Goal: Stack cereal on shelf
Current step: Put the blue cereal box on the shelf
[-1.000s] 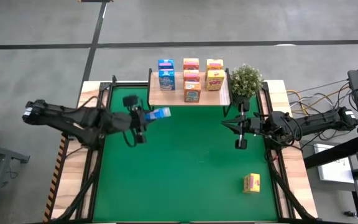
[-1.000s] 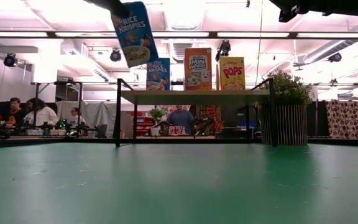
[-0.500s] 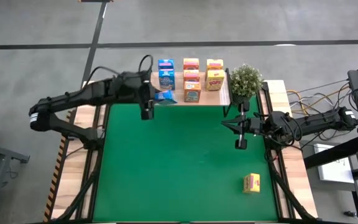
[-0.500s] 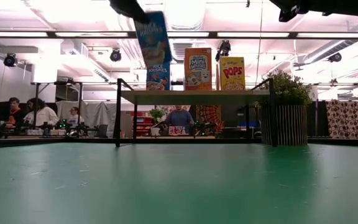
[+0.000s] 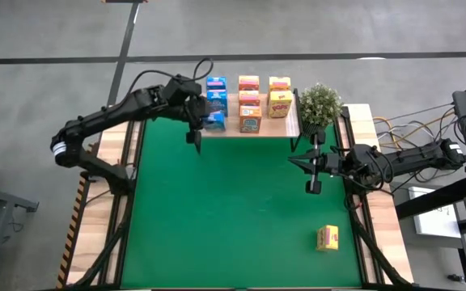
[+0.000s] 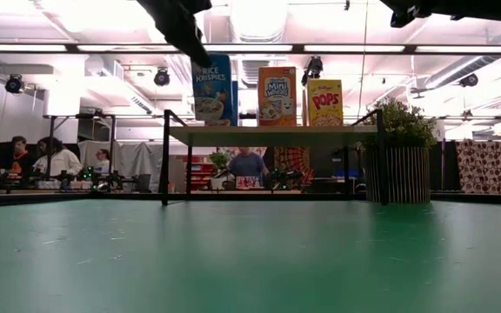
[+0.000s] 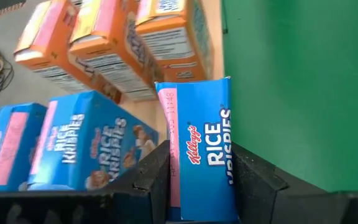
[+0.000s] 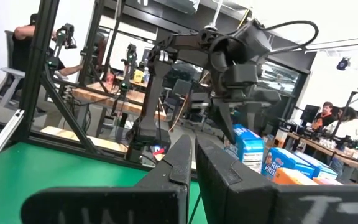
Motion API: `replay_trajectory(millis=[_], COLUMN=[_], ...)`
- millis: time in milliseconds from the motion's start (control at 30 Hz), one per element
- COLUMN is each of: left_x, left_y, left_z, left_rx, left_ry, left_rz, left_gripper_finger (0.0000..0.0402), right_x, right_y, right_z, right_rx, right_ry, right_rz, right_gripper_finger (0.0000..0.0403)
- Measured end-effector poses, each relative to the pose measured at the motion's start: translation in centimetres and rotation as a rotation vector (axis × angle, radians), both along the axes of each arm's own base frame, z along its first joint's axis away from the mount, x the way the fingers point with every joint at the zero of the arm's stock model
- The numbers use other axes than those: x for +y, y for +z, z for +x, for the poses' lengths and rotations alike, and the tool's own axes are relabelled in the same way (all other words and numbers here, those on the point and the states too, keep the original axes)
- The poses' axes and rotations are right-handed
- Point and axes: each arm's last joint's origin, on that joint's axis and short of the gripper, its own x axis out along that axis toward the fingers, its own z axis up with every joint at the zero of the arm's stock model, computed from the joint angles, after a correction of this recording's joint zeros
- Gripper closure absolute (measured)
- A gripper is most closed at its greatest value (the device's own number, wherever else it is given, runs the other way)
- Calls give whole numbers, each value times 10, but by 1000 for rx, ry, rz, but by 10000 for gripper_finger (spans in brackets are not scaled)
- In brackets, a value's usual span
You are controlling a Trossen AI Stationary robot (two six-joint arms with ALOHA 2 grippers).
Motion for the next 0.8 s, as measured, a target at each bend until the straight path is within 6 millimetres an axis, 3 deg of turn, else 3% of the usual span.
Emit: replay_trajectory(millis=[567,800], left_x=[33,36], left_y=[-17,-19], left_z=[11,9], left_rx=[-18,-16], left_ry=[23,20], left_rz=[-44,-64], left_gripper_finger=[277,248], right_x=[0,0], right_y=[0,1], right_z=[0,0], right_rx=[-4,-4], right_ry=[3,3], right_rz=[13,13], right_gripper_finger=[390,390])
